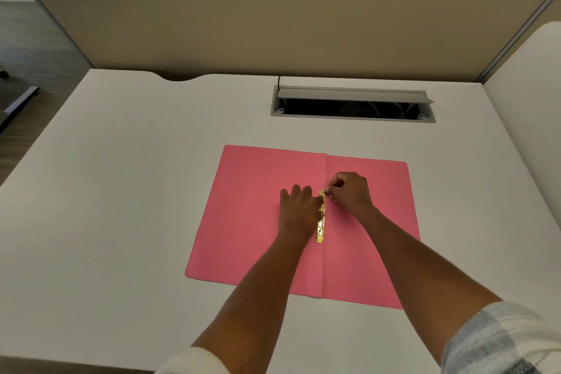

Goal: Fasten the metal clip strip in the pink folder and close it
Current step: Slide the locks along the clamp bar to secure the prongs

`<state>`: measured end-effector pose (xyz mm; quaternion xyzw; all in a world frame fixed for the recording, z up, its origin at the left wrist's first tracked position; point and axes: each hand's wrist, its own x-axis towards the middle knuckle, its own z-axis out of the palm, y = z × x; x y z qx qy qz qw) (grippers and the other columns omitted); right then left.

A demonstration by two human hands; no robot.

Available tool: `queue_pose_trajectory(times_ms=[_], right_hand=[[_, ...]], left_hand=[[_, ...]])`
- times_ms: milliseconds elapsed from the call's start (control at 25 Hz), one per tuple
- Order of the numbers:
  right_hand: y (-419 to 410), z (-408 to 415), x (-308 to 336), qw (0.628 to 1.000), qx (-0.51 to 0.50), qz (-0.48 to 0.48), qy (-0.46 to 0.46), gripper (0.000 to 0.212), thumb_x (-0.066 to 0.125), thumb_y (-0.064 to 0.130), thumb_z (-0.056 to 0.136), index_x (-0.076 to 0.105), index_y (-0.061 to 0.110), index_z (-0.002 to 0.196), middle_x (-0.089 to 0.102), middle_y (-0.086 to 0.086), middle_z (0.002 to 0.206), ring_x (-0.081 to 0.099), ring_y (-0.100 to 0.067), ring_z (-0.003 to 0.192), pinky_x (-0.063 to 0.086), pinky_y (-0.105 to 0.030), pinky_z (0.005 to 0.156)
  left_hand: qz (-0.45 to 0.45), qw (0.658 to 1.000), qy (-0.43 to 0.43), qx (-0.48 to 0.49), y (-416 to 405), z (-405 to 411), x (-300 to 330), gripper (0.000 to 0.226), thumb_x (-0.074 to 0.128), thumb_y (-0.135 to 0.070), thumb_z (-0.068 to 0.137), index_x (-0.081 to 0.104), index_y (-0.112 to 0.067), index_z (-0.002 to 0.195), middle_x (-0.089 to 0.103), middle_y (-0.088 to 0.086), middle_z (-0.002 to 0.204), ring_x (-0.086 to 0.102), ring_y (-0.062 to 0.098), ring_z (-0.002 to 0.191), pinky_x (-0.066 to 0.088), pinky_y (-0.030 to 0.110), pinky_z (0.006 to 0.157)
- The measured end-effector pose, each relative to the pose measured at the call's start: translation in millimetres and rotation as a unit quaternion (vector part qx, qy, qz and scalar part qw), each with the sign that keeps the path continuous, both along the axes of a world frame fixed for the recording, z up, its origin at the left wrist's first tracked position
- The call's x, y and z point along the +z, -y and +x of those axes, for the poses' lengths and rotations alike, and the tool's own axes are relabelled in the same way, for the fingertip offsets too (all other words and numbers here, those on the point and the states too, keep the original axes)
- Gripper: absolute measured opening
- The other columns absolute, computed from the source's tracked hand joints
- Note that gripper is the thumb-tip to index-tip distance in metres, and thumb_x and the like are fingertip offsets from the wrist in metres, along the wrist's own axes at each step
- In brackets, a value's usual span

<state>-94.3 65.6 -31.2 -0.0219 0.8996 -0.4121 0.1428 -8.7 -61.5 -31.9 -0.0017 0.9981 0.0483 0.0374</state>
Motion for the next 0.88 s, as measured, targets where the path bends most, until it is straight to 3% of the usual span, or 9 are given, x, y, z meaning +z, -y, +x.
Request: queue_pose_trajectory(times_ms=[80,200,320,600,880], right_hand=[[1,0,1,1.0,-0.01,0.0,-0.002,0.004,0.072,0.003,0.082,0.073,0.007,0.081,0.074,-0.009,0.072,0.071,-0.022,0.064,0.062,-0.04,0.074],[4,0,1,1.0,-0.027,-0.004,-0.002,0.007,0.072,0.002,0.08,0.071,0.009,0.078,0.073,-0.008,0.069,0.073,-0.024,0.063,0.063,-0.043,0.07],[5,-5,1,0.999,-0.032,0.003,0.009,0.008,0.074,0.003,0.079,0.071,0.01,0.078,0.073,-0.008,0.068,0.073,-0.023,0.061,0.063,-0.044,0.067],[9,-12,2,0.999,-0.017,0.022,0.03,0.01,0.075,0.002,0.078,0.069,0.01,0.078,0.073,-0.009,0.065,0.073,-0.027,0.058,0.064,-0.045,0.061],[17,-13,6,0.998,0.021,0.042,0.029,0.019,0.077,0.006,0.074,0.068,0.016,0.088,0.071,-0.005,0.081,0.07,-0.026,0.074,0.062,-0.046,0.072]], left_hand=[[0.007,1.0,0.0,-0.001,2,2,-5,0.033,0.055,-0.037,0.092,0.066,-0.028,0.122,0.057,0.005,0.129,0.048,0.03,0.119,0.038,0.048,0.094],[0.026,0.999,0.029,-0.006,4,4,-12,0.043,0.051,-0.039,0.097,0.053,-0.03,0.139,0.032,0.007,0.16,0.023,0.036,0.148,0.019,0.059,0.117],[0.029,0.998,0.05,-0.013,5,2,-14,0.047,0.046,-0.038,0.099,0.045,-0.029,0.145,0.029,0.007,0.162,0.017,0.038,0.151,0.012,0.06,0.12],[0.049,0.996,0.074,-0.017,5,1,-15,0.048,0.045,-0.034,0.101,0.042,-0.025,0.148,0.03,0.011,0.162,0.019,0.044,0.149,0.022,0.06,0.119],[0.047,0.996,0.077,-0.017,6,0,-16,0.047,0.044,-0.034,0.101,0.043,-0.025,0.148,0.03,0.01,0.162,0.02,0.044,0.149,0.022,0.058,0.118]])
